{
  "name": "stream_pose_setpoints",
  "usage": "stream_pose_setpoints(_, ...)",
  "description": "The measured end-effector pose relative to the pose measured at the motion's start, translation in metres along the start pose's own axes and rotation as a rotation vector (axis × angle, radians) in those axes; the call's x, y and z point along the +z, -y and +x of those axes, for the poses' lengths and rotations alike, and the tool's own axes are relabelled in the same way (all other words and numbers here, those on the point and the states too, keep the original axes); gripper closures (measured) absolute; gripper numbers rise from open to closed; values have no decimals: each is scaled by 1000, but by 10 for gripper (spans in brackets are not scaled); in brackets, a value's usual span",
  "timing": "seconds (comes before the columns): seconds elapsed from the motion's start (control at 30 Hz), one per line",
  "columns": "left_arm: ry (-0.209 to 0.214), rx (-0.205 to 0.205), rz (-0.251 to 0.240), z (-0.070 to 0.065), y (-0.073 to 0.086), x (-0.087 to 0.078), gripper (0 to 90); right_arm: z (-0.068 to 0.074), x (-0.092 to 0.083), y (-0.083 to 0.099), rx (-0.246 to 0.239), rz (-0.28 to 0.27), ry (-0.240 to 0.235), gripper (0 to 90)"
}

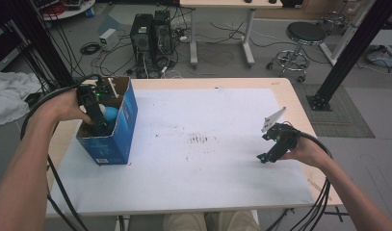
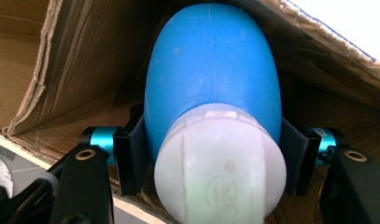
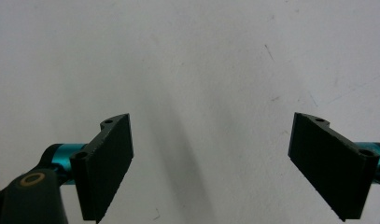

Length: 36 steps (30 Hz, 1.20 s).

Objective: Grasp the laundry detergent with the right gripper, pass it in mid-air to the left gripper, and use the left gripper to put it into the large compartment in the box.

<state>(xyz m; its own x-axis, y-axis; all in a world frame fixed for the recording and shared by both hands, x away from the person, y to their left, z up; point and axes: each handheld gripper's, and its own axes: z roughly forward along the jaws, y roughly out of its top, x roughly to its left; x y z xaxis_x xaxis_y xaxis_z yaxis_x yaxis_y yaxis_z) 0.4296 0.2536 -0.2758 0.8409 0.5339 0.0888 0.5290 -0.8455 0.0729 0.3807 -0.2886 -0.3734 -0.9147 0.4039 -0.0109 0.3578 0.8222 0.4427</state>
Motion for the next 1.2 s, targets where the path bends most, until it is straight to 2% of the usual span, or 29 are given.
stream_pose_setpoints(0.13, -8, -1, 19, 0, -1, 0, 349, 1, 0, 0, -7, -2, 0, 132)
stream_pose_setpoints(0.5, 5, -15, 22, -1, 0, -3, 302, 1, -2, 1, -6, -1, 1, 131)
stream_pose_setpoints(0.77, -7, -24, 22, 0, 2, -7, 280, 2, -2, 1, -3, -2, 4, 132)
stream_pose_setpoints(1.2, -45, -27, 11, 1, 4, -29, 252, 3, -1, 1, -6, -5, 3, 131)
